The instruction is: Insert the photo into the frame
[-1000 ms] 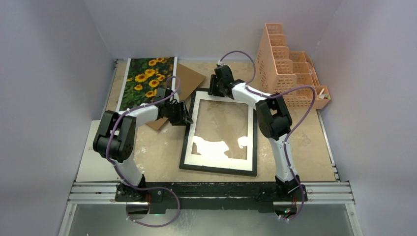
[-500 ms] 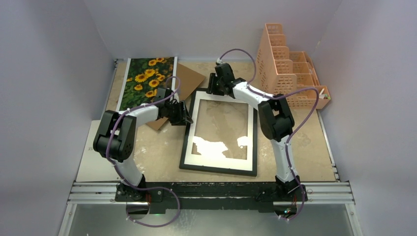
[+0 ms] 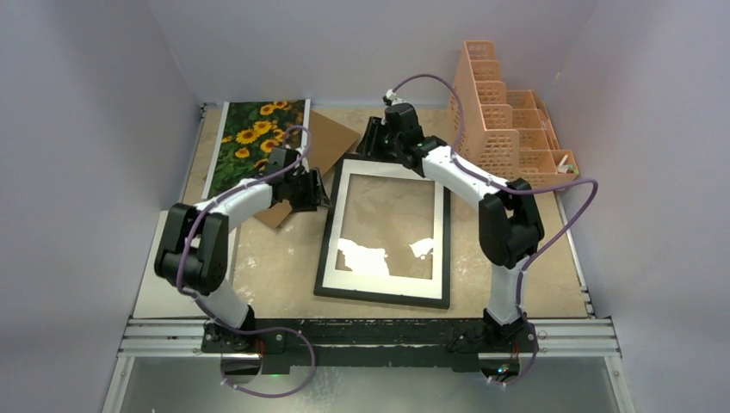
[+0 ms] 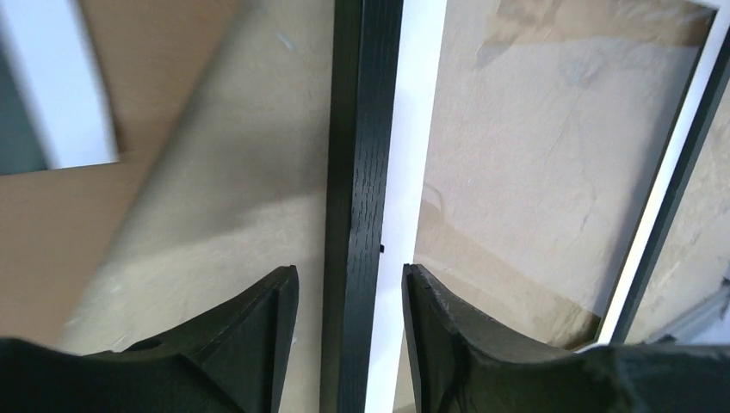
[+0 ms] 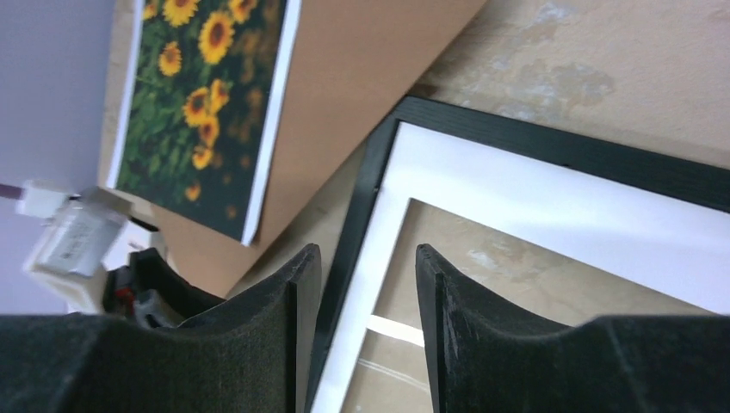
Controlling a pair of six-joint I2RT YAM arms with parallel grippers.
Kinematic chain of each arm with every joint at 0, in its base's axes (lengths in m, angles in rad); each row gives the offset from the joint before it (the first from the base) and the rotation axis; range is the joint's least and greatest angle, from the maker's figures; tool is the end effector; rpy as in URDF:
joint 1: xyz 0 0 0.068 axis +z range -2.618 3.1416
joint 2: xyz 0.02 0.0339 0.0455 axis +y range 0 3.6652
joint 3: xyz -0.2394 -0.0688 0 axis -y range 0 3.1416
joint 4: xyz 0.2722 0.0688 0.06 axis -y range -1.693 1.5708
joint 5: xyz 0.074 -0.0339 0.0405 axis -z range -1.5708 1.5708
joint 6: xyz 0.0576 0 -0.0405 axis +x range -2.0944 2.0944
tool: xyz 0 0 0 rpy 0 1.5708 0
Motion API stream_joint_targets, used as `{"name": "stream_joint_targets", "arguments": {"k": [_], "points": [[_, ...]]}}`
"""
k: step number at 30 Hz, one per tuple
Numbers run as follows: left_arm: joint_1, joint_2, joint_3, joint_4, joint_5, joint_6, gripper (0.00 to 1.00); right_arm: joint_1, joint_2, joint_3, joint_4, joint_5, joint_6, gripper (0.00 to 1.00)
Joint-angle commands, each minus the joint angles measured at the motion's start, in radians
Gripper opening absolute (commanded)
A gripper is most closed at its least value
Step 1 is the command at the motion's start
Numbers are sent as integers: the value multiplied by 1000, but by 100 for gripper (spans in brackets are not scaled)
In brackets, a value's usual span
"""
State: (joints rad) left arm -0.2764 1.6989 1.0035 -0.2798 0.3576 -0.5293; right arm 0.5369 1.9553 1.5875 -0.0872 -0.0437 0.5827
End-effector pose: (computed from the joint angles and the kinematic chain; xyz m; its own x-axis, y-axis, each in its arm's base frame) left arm 0.3503 -0.1203 0.1167 -0.9119 -0.2330 -0.3379 -0.0184 0.8457 -0.5334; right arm 0.4314 0.2597 0.2357 -0.6151 0.2737 -0.7395 -0.2470 0.8237 0.5103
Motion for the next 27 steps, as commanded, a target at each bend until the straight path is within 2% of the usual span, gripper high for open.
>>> {"name": "stream_joint_targets", "arguments": {"k": [1,6,10,14,19,24,27], "points": [[-4,-195,57,-36,-257,53,50,27,-35,-22,83,-80,102,48],[-3,-312,78,-94,-509,55,54,81,38,39,166,-169,247,48],[6,-280,131,-158,-586,38,56,137,139,154,116,-173,309,48],[80,-195,187,-182,-546,9,57,177,218,209,98,-197,331,47],[233,-100,195,-130,-422,-57,48,198,293,231,183,-335,322,43],[308,-8,214,-60,-372,-66,38,213,345,257,179,-296,329,43],[328,33,242,-33,-371,-55,36,213,381,295,171,-266,334,42]]}}
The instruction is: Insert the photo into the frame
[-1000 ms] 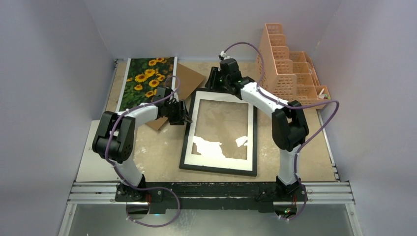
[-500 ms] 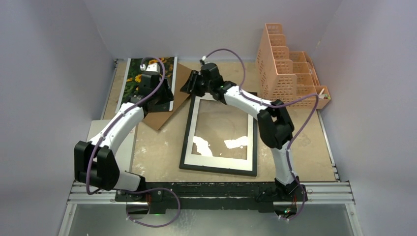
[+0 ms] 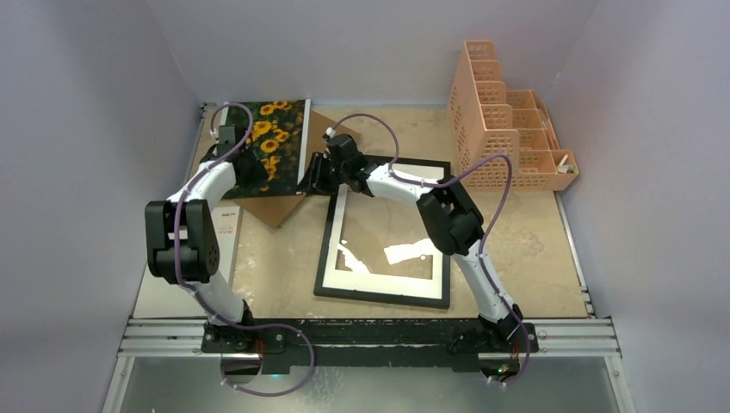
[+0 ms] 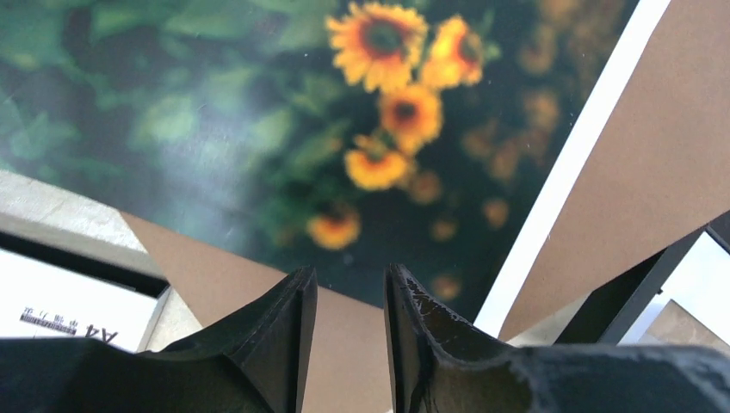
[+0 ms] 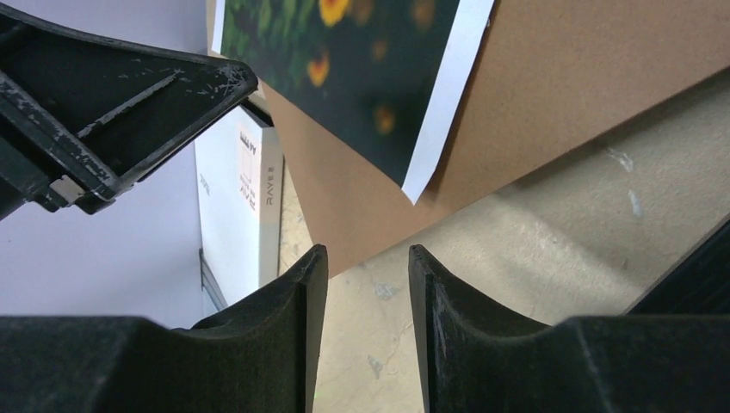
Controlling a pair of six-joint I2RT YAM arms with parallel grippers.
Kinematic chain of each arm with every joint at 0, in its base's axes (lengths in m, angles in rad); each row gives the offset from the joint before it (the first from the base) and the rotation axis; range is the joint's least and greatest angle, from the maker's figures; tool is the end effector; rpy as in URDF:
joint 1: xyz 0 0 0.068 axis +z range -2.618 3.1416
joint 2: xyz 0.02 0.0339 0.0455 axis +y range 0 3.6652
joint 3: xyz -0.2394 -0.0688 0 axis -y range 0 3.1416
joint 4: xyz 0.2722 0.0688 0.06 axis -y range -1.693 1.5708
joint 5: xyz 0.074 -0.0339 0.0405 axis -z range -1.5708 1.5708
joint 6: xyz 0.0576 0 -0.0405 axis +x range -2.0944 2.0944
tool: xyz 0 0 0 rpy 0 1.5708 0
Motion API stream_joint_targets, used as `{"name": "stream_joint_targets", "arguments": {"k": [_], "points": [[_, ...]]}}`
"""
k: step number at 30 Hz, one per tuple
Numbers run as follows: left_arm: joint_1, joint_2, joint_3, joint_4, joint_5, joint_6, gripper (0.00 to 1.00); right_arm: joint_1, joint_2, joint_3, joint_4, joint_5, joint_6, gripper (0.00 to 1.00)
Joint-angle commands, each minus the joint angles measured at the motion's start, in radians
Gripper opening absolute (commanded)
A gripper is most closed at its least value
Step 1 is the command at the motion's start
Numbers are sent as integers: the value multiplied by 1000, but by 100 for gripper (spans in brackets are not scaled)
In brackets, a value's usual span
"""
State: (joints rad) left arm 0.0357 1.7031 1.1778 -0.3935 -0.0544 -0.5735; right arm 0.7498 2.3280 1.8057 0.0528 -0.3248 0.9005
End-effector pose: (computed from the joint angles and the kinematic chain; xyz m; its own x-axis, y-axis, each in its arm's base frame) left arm 0.3966 0.0173 0.1617 -0.6301 -0.5646 -0.5331 -0.4886 0.8218 -0.2929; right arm 0.4009 0.3985 0.1455 -0.8750 0.2000 -0.4409 -0.2711 0.5520 0.7885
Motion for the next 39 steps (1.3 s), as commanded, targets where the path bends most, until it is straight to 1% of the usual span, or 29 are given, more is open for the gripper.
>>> {"name": "stream_joint_targets", "arguments": {"k": [1,4,6,9,12,14,20,22,26,32,39], "points": [[20,40,73,98,37,-4,36,0,17,86,29,24,17,41],[24,59,86,137,18,10,36,2,52,120,12,49,18,41],[25,68,79,180,29,29,36,2,70,140,-6,65,16,41],[26,64,30,309,85,83,36,1,83,151,-28,90,15,40],[27,57,-16,422,84,98,37,3,93,153,-32,96,15,39],[29,72,-21,445,94,99,38,2,101,159,-42,98,15,39],[33,135,-25,422,138,85,37,2,122,160,-30,74,25,38],[33,137,-30,400,111,92,36,2,127,155,-16,56,34,38],[33,149,-17,309,12,124,35,2,137,140,5,9,60,38],[33,204,16,215,-35,91,32,2,157,148,42,-13,100,38],[33,222,-41,221,6,47,31,2,142,68,146,-88,216,38]]}}
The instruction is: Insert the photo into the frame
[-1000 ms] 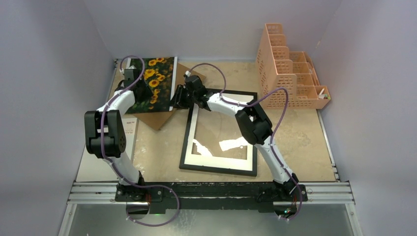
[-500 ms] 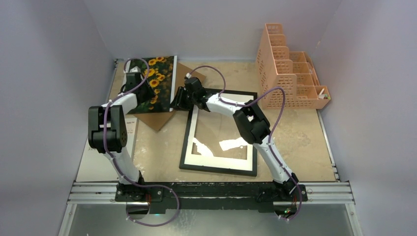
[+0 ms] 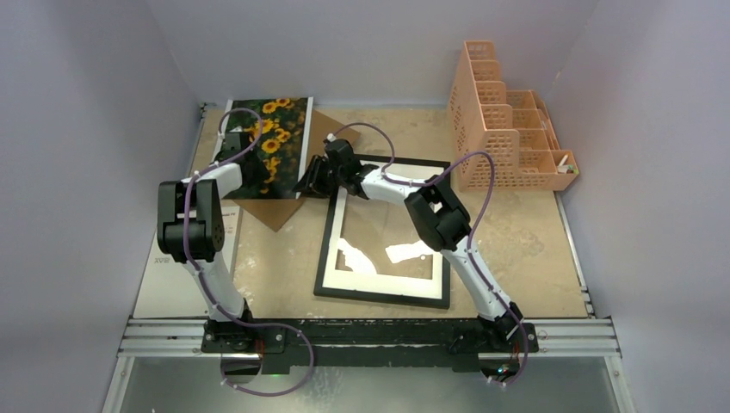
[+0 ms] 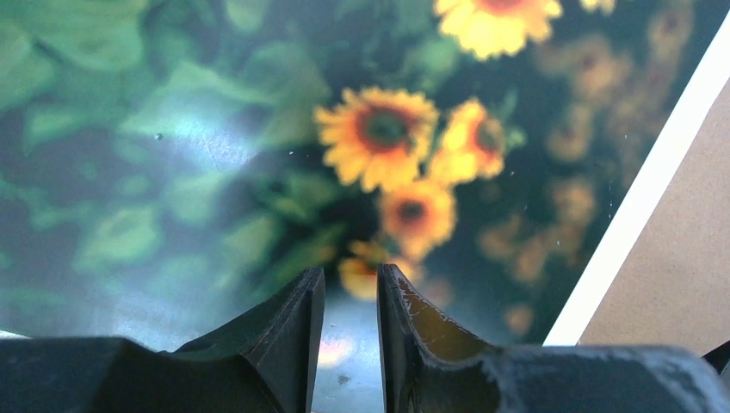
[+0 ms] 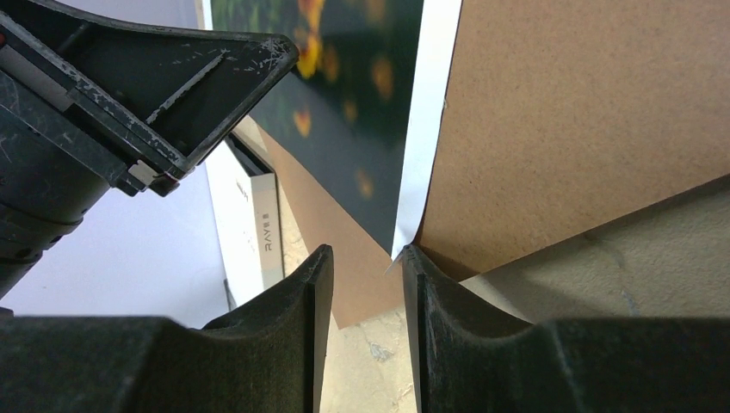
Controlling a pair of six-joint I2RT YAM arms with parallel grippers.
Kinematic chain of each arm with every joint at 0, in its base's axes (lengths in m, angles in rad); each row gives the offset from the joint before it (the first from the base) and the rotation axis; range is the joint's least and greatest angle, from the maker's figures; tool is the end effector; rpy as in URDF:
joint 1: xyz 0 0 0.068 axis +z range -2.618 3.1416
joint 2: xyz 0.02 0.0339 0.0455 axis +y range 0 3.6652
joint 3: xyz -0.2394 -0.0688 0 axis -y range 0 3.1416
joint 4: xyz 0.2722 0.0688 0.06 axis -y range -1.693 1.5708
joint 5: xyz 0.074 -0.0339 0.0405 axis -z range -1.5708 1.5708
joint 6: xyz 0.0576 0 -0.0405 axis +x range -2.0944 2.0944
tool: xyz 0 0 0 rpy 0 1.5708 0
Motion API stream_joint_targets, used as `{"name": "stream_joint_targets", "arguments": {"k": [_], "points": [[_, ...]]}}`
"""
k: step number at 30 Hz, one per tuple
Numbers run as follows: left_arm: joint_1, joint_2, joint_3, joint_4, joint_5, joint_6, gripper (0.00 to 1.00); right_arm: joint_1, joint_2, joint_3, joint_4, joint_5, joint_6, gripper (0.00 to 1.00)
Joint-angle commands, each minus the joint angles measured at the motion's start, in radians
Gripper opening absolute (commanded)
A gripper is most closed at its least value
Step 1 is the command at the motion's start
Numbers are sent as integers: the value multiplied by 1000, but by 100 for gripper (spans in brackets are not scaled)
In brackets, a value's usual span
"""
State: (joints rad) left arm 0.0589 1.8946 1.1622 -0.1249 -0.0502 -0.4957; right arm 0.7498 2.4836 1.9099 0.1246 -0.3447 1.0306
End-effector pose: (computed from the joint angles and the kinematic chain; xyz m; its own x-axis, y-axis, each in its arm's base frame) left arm 0.4239 0.0279 0.1036 -0.6204 -0.5125 -0.5937 -0.4396 0.8541 -0.2779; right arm 0.4157 0.4137 0.1069 -0.9045 0.2606 -0.3375 -0.1720 0.5013 0.8480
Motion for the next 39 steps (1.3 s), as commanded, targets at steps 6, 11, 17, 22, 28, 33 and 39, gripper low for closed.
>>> {"name": "stream_joint_targets", "arguments": {"k": [6,11,17,22,28,33,39], "points": [[10,24,-29,-58,-3,-43,31,1,15,-17,74,-40,113,38],[10,8,-31,-68,-14,-46,31,1,-24,-39,-6,54,134,37],[10,-2,-30,-74,3,-63,31,3,-57,-35,-87,161,89,32],[10,12,-38,-136,71,-124,29,4,-49,-13,-121,180,53,22],[10,-13,-44,-176,79,-134,29,3,-49,1,-150,176,30,3],[10,-48,-38,-202,70,-120,31,3,-65,-1,-168,159,2,0],[9,-102,-17,-250,58,-98,37,3,-169,-96,-182,170,-51,0]]}}
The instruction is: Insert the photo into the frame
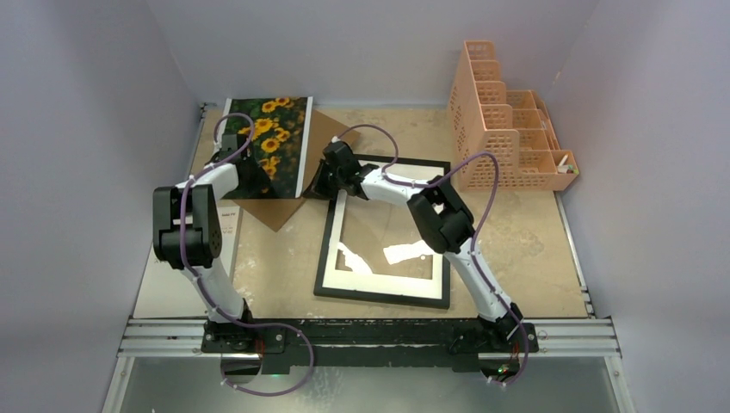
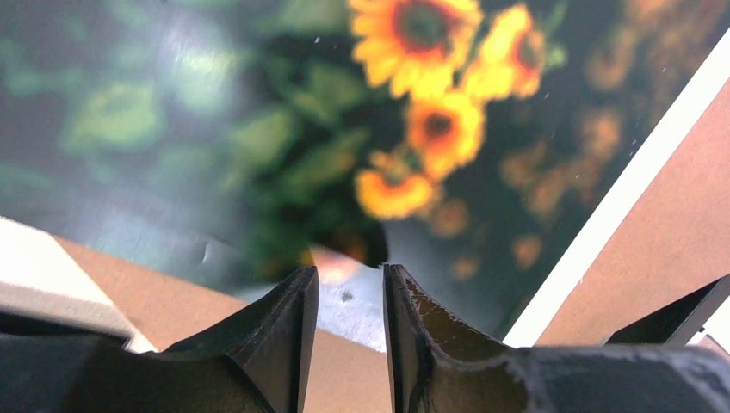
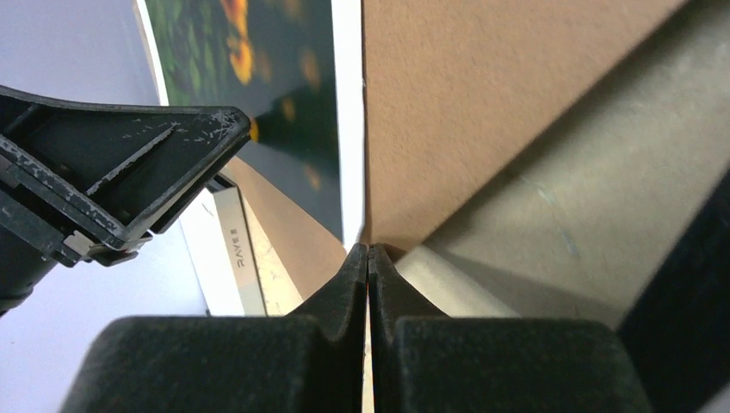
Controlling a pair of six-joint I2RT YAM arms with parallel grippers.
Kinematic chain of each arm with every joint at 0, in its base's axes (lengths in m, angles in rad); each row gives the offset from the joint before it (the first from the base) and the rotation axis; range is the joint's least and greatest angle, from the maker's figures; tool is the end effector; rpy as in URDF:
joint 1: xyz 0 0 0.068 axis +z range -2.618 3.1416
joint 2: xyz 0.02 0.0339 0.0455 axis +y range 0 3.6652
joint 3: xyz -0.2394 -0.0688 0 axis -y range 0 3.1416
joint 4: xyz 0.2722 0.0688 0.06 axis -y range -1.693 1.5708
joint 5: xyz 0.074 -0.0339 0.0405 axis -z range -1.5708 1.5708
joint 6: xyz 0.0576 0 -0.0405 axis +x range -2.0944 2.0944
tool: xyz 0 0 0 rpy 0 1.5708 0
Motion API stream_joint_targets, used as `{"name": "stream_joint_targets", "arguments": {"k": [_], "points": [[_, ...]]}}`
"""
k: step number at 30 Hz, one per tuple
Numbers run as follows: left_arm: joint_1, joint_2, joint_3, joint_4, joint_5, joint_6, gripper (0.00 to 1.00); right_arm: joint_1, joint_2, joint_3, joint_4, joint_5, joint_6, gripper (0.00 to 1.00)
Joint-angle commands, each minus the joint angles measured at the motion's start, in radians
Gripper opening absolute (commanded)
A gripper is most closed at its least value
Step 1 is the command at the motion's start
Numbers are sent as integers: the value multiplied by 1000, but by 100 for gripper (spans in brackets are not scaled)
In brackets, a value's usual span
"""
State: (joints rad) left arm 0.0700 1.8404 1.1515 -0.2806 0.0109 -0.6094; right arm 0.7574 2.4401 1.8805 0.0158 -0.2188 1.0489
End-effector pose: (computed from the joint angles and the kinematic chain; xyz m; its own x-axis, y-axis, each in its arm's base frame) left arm 0.4055 0.0278 0.1090 -0.6380 -0.6185 -0.4587 -0.5231 0.7853 -0.3312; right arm 0.4106 0.4054 0.1070 -0.8858 0.3270 -0.3293 -0.0757 0.5981 0.7978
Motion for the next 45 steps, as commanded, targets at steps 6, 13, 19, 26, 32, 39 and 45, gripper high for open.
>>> {"name": "stream_joint_targets", "arguments": {"k": [6,13,19,26,32,39,45], "points": [[-1,-83,-6,-93,12,35,41,-3,-228,-166,-54,67,-103,0],[-1,-86,8,-83,5,52,42,-4,-140,-66,9,-35,-127,20],[-1,-78,32,-95,-8,60,42,-4,-79,-19,46,-95,-61,32],[-1,-67,41,-101,-8,65,42,-3,13,73,26,-126,-29,27],[-1,-63,43,-100,-9,68,42,-5,54,98,7,-127,-29,27],[-1,-54,37,-98,-8,69,42,-6,96,137,-59,-99,-22,28],[-1,-63,37,-98,-8,68,42,-6,138,185,-149,-75,-33,3]]}}
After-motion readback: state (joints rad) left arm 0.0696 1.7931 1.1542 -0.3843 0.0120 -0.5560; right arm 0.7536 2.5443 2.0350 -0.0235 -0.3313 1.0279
